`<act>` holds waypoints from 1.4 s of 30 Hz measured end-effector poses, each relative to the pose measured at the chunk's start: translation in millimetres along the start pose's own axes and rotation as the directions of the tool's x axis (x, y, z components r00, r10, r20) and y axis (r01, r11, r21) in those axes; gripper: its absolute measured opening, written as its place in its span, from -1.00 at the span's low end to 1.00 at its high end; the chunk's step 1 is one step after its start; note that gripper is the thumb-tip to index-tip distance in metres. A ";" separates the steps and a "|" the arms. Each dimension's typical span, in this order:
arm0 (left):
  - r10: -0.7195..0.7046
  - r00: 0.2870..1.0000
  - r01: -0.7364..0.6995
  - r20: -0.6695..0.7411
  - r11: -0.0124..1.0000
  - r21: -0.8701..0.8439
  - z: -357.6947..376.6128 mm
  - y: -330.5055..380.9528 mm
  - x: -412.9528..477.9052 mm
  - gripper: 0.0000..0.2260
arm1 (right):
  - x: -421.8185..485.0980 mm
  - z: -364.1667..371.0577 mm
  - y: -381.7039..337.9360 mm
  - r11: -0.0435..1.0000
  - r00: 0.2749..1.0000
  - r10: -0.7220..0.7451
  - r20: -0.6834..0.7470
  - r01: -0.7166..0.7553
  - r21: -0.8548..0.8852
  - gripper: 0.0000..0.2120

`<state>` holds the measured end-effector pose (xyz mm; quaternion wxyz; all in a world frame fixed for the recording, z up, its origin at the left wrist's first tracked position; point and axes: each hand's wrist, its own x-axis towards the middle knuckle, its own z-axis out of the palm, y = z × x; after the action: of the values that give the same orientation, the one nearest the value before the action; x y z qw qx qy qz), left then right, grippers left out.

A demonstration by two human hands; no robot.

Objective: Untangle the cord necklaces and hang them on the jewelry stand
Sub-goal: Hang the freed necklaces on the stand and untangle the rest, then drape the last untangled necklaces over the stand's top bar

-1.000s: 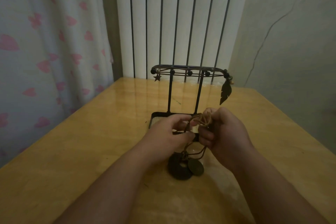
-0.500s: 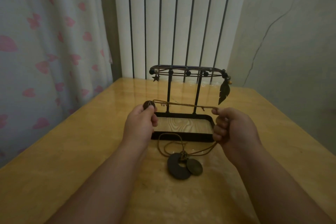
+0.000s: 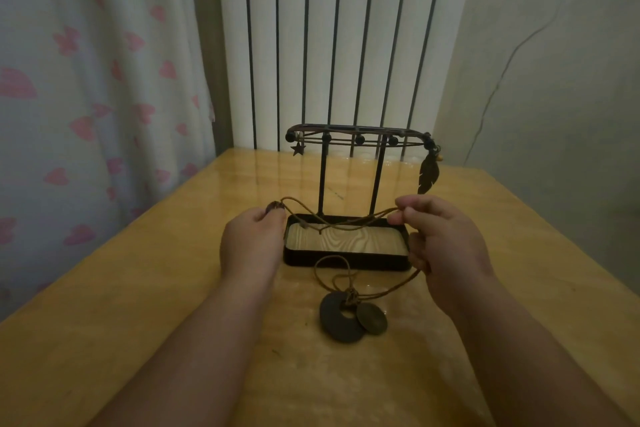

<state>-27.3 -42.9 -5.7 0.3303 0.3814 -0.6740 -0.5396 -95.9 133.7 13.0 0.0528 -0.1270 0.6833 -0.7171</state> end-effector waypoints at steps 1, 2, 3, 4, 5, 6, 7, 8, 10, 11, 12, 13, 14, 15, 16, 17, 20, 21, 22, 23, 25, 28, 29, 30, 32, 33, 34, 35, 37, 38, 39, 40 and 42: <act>0.025 0.998 -0.016 -0.061 0.989 0.144 -1.0 -0.9 1.0 -0.71 | -0.9 0.6 0.3 0.999 0.999 -0.014 0.040 0.016 -0.035 -0.82; 0.089 0.992 -0.065 -0.086 0.966 0.252 -2.1 -1.7 0.6 -0.57 | -2.2 2.1 0.6 0.996 0.996 -0.028 0.085 0.035 -0.078 -0.82; 0.192 0.979 -0.165 -0.069 0.942 0.292 -2.7 -1.5 -1.7 -0.49 | -3.7 4.4 1.0 0.991 0.990 -0.039 0.133 0.055 -0.123 -0.82; 0.308 0.951 -0.295 -0.006 0.916 0.272 -2.0 -1.4 -4.0 -0.46 | -5.1 7.6 1.5 0.984 0.983 -0.047 0.177 0.077 -0.163 -0.83; 0.415 0.903 -0.429 0.108 0.878 0.213 0.2 -1.7 -5.2 -0.45 | -6.1 10.6 1.7 0.977 0.976 -0.055 0.212 0.097 -0.191 -0.84; 0.478 0.841 -0.524 0.252 0.836 0.163 3.3 -1.4 -7.6 -0.45 | -6.8 13.4 1.9 0.972 0.969 -0.063 0.238 0.114 -0.207 -0.86; 0.492 0.774 -0.579 0.397 0.805 0.131 6.5 -2.5 -9.0 -0.46 | -7.6 15.3 1.9 0.969 0.965 -0.069 0.254 0.126 -0.214 -0.88; 0.476 0.712 -0.607 0.516 0.787 0.112 8.9 -3.8 -11.1 -0.51 | -7.8 16.2 2.2 0.968 0.962 -0.073 0.264 0.132 -0.214 -0.89; 0.401 0.657 -0.603 0.639 0.788 0.125 11.2 -6.0 -12.6 -0.77 | -7.9 15.0 1.5 0.970 0.960 -0.068 0.271 0.126 -0.206 -0.91; 0.373 0.660 -0.574 0.652 0.811 0.117 11.6 -5.8 -13.7 -0.88 | -7.5 13.7 1.5 0.974 0.962 -0.056 0.268 0.111 -0.197 -0.91; 0.364 0.679 -0.539 0.638 0.836 0.098 11.7 -6.4 -14.2 -0.88 | -6.6 12.0 1.7 0.981 0.965 -0.038 0.261 0.086 -0.177 -0.91; 0.363 0.716 -0.495 0.596 0.866 0.068 11.2 -6.0 -14.9 -0.85 | -5.0 10.3 2.2 0.988 0.968 -0.018 0.250 0.055 -0.141 -0.89; 0.367 0.767 -0.456 0.527 0.889 0.044 10.2 -4.0 -15.6 -0.82 | -3.1 8.0 2.8 0.995 0.973 -0.003 0.233 0.027 -0.101 -0.87; 0.373 0.827 -0.419 0.422 0.908 0.020 8.4 -1.1 -15.8 -0.81 | -1.5 5.5 2.5 0.997 0.978 0.001 0.207 0.015 -0.077 -0.83; 0.374 0.880 -0.390 0.295 0.921 -0.005 6.4 1.1 -14.2 -0.80 | 0.0 2.3 2.1 0.997 0.986 -0.006 0.169 0.020 -0.080 -0.80; 0.363 0.917 -0.362 0.165 0.932 -0.036 3.8 3.0 -11.7 -0.80 | 1.1 -0.3 1.4 0.995 0.992 -0.020 0.121 0.032 -0.098 -0.79; 0.284 0.957 -0.289 -0.059 0.952 -0.097 -4.1 5.6 -5.5 -0.82 | 4.8 -3.8 1.0 0.991 0.997 -0.030 -0.075 0.020 -0.129 -0.84; 0.252 0.964 -0.259 -0.082 0.962 -0.086 -5.1 6.5 -5.2 -0.83 | 6.5 -3.5 1.9 0.993 0.991 -0.009 -0.134 -0.007 -0.122 -0.86; 0.225 0.970 -0.232 -0.087 0.970 -0.069 -5.5 6.1 -4.8 -0.83 | 7.4 -3.0 3.1 0.992 0.984 0.007 -0.177 -0.029 -0.121 -0.88; 0.203 0.976 -0.207 -0.074 0.977 -0.045 -5.5 6.4 -5.3 -0.83 | 8.0 -2.5 4.1 0.991 0.980 0.011 -0.200 -0.038 -0.131 -0.90; 0.175 0.985 -0.175 0.005 0.984 0.029 -5.1 6.1 -6.2 -0.83 | 8.7 -2.2 5.6 0.990 0.983 0.001 -0.183 -0.026 -0.135 -0.89; 0.133 0.976 -0.167 0.171 0.966 0.199 -3.1 6.0 -6.8 -0.81 | 8.5 -3.7 5.9 0.999 0.998 -0.008 -0.058 0.006 -0.040 -0.86; 0.124 0.972 -0.173 0.201 0.953 0.249 -2.8 6.6 -7.7 -0.80 | 8.2 -4.3 5.7 1.000 1.000 -0.012 -0.021 0.012 -0.008 -0.85; 0.120 0.969 -0.180 0.217 0.943 0.280 -2.5 6.6 -7.7 -0.81 | 7.9 -4.8 5.8 1.000 1.000 -0.016 0.005 0.016 0.005 -0.85; 0.099 0.966 -0.166 0.241 0.946 0.277 -2.8 7.7 -7.1 -0.85 | 6.9 -4.7 5.6 0.999 1.000 -0.022 0.015 0.022 -0.025 -0.83; 0.080 0.964 -0.150 0.255 0.952 0.265 -2.3 9.4 -6.8 -0.86 | 6.8 -4.8 5.6 0.999 1.000 -0.022 -0.006 0.022 -0.049 -0.82; 0.059 0.960 -0.133 0.273 0.956 0.261 -2.9 10.1 -6.2 -0.86 | 7.1 -5.2 5.3 0.997 0.999 -0.020 -0.051 0.016 -0.073 -0.82; 0.034 0.957 -0.113 0.289 0.959 0.261 -4.0 11.7 -5.8 -0.84 | 8.5 -6.1 5.4 0.995 0.993 -0.021 -0.120 0.008 -0.102 -0.82; -0.050 0.946 -0.028 0.321 0.972 0.233 -10.3 12.7 -1.7 -0.76 | 14.3 -10.8 6.8 0.985 0.953 -0.050 -0.299 -0.003 -0.174 -0.83; -0.093 0.937 0.030 0.338 0.982 0.186 -14.3 12.6 2.6 -0.72 | 17.4 -14.4 7.5 0.982 0.923 -0.061 -0.380 -0.012 -0.186 -0.84; -0.133 0.927 0.087 0.350 0.986 0.144 -18.4 12.7 7.3 -0.70 | 20.0 -18.1 8.1 0.983 0.896 -0.061 -0.440 -0.022 -0.180 -0.83; -0.172 0.920 0.132 0.351 0.982 0.136 -22.4 12.5 10.7 -0.72 | 22.3 -21.9 9.0 0.985 0.875 -0.055 -0.480 -0.031 -0.170 -0.83; -0.221 0.925 0.177 0.309 0.971 0.162 -27.8 9.9 17.4 -0.80 | 26.0 -26.3 12.6 0.984 0.849 -0.036 -0.527 -0.061 -0.165 -0.82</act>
<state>-13.5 -70.0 10.1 0.1323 0.3746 -0.7108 -0.5805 -128.9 151.9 2.5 -0.1437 0.0751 0.7327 -0.6609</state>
